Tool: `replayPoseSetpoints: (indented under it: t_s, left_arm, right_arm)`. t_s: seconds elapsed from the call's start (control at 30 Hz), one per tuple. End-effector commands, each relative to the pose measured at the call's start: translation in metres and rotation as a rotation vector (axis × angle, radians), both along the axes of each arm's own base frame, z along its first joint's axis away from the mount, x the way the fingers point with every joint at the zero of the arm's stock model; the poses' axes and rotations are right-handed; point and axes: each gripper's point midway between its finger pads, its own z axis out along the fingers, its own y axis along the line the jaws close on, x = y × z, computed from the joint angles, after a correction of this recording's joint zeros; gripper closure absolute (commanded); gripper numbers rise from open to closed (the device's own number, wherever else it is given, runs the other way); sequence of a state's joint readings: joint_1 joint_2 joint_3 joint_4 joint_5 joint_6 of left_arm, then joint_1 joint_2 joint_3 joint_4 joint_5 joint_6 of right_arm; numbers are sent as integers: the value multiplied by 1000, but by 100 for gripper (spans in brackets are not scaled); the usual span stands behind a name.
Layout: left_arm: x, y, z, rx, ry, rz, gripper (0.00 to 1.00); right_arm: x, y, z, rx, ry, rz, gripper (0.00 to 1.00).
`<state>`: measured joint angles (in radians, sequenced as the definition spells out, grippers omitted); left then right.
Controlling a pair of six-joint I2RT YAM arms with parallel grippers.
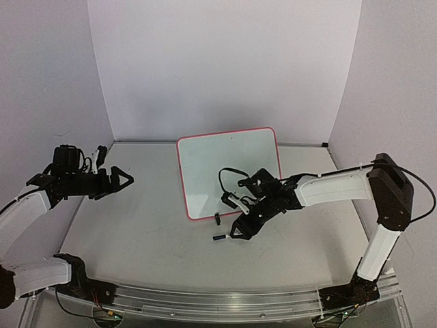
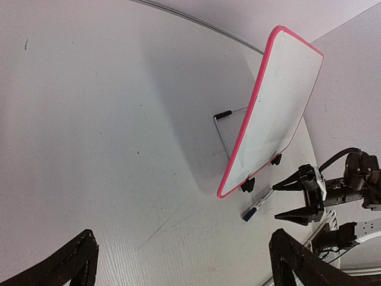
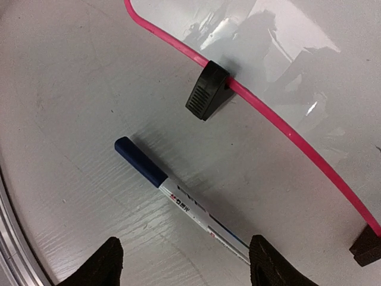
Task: Write a sentence on the whiteboard
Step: Pick up the whiteboard marker from the center of the board.
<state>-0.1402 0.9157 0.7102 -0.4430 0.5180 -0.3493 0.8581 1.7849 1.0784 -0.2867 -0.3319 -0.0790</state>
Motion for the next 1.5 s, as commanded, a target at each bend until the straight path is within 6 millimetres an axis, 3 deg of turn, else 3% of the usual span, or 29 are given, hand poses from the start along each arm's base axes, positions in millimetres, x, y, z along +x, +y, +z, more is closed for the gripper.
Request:
replayPoseSetpoints:
  t_s: [0.0,0.33,0.5,0.67,0.93,1.13,1.27,1.47]
  left_arm:
    - [1,-6,8,-49,-15,-19,1]
    - [0,-13,-1,-77,17,-63,1]
    - [-1,-17,-5,-90,31,-83,1]
    - [-6,-24,-11,-152,55,-102,1]
    - [-20,-35,-28,-230,102,-112,3]
    - [-32,-58,-40,-238,138,-166,5]
    - [-43,-88,-43,-221,148,-255,7]
    - [-58,-132,-25,-232,132,-403,7]
  right_arm:
    - [8,17,-1,0,-41,103,33]
    - [-1,19,-36,-107,-32,164,45]
    - [-4,19,-42,-143,-58,177,54]
    - [-11,22,-47,-180,-86,204,69]
    - [-23,19,-56,-271,-170,228,82]
    - [-26,29,-22,-153,-206,185,100]
    - [-31,41,12,-47,-196,171,100]
    - [-40,57,66,114,-178,171,100]
